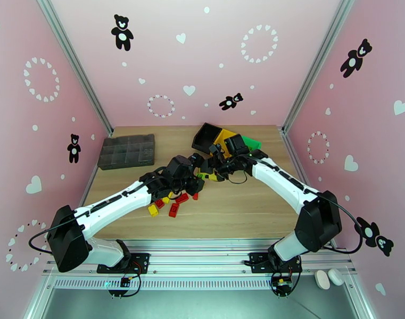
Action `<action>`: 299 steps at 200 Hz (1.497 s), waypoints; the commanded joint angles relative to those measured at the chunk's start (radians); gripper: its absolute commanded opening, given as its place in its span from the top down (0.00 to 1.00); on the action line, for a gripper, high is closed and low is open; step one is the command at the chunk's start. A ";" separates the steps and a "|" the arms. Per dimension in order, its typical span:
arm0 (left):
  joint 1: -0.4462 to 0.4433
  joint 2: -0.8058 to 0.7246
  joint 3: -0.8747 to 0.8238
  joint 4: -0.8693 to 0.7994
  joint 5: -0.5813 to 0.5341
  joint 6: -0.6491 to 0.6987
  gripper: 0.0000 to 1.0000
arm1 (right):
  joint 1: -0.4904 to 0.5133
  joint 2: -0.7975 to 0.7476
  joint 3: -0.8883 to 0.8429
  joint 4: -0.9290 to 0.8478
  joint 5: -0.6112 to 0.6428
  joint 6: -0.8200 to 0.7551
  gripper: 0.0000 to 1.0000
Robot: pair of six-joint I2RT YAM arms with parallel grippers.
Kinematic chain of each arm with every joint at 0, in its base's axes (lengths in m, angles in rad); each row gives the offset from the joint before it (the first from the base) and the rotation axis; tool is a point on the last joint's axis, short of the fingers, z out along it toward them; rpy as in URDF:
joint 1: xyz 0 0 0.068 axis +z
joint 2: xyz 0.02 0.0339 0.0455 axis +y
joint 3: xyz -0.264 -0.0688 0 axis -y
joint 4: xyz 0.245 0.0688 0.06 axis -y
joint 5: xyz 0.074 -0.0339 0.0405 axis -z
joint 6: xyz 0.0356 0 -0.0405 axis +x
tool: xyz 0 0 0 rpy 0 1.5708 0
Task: Sort the legos into containers by color
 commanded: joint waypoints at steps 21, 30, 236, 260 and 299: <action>-0.008 0.019 0.034 0.033 0.037 -0.033 0.86 | 0.012 0.012 -0.028 0.028 -0.028 0.019 0.52; -0.008 0.020 0.036 0.034 0.040 -0.036 0.86 | 0.011 0.010 -0.032 0.029 -0.031 0.020 0.53; 0.167 0.001 0.036 -0.223 -0.043 -0.424 0.01 | -0.353 0.171 0.205 -0.237 0.555 -0.156 0.82; 0.200 0.012 -0.012 -0.206 0.019 -0.532 0.02 | -0.357 0.248 0.318 -0.264 0.677 -0.179 0.81; 0.220 0.024 0.001 -0.274 -0.012 -0.580 0.11 | -0.357 0.377 0.514 -0.350 0.831 -0.196 0.81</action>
